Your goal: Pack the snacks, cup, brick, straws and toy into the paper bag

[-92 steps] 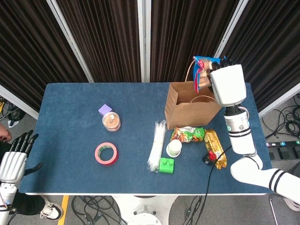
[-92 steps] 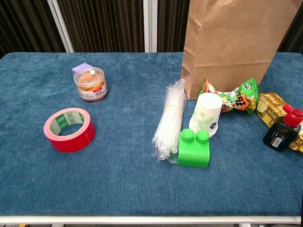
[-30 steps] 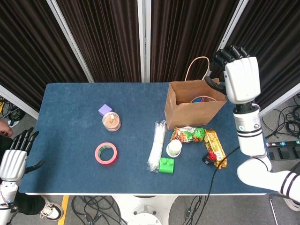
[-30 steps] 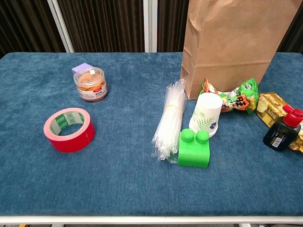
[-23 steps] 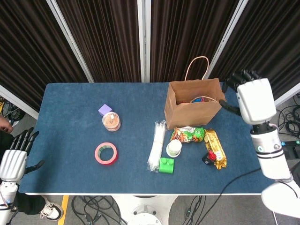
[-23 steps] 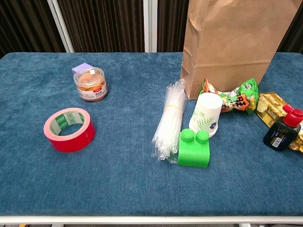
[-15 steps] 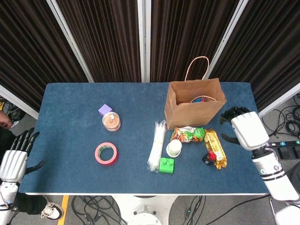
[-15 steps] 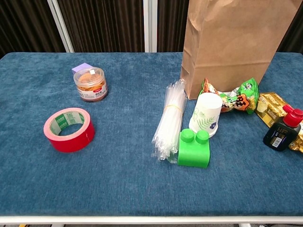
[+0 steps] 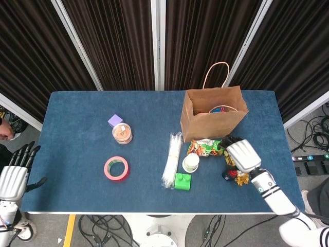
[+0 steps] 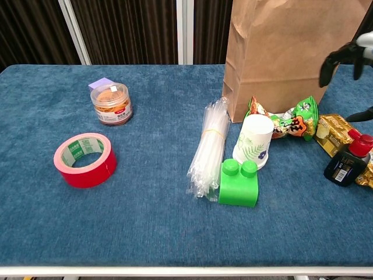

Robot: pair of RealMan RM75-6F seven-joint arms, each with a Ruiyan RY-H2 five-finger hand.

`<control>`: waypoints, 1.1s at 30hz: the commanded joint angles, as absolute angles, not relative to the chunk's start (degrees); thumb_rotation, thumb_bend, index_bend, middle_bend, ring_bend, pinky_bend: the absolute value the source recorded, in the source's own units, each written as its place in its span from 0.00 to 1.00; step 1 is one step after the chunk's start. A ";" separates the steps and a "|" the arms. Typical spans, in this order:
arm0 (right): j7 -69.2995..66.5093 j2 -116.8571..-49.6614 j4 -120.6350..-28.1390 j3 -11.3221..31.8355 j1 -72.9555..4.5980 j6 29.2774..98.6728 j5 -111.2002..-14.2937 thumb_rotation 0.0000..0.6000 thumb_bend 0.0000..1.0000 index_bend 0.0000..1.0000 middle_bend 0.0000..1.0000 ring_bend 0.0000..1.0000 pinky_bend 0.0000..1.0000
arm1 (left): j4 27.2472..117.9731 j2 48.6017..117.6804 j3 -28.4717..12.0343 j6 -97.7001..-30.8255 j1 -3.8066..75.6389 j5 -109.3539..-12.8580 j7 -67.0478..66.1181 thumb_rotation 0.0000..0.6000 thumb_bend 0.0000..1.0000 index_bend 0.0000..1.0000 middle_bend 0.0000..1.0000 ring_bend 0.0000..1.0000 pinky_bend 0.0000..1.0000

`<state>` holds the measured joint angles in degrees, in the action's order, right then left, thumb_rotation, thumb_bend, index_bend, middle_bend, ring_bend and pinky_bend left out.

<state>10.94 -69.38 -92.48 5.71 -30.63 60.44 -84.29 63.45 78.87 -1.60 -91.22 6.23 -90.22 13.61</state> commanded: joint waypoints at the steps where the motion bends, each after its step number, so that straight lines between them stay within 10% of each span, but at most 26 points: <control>1: 12.10 -71.62 -91.09 6.83 -31.96 60.35 -83.70 1.00 0.00 0.38 0.35 0.19 0.39 | 62.96 79.03 -1.76 -91.23 6.14 -89.99 14.10 1.00 0.18 0.11 0.10 0.01 0.14; 33: 30.83 -87.14 -76.00 5.61 -38.21 54.55 -73.86 1.00 0.00 0.30 0.28 0.12 0.25 | 58.99 80.74 -2.17 -91.57 6.08 -89.61 16.86 1.00 0.18 0.11 0.11 0.01 0.14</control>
<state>30.45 -85.91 -77.48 5.89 -38.14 53.85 -73.50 59.12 80.66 -2.19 -91.57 6.12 -89.63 16.76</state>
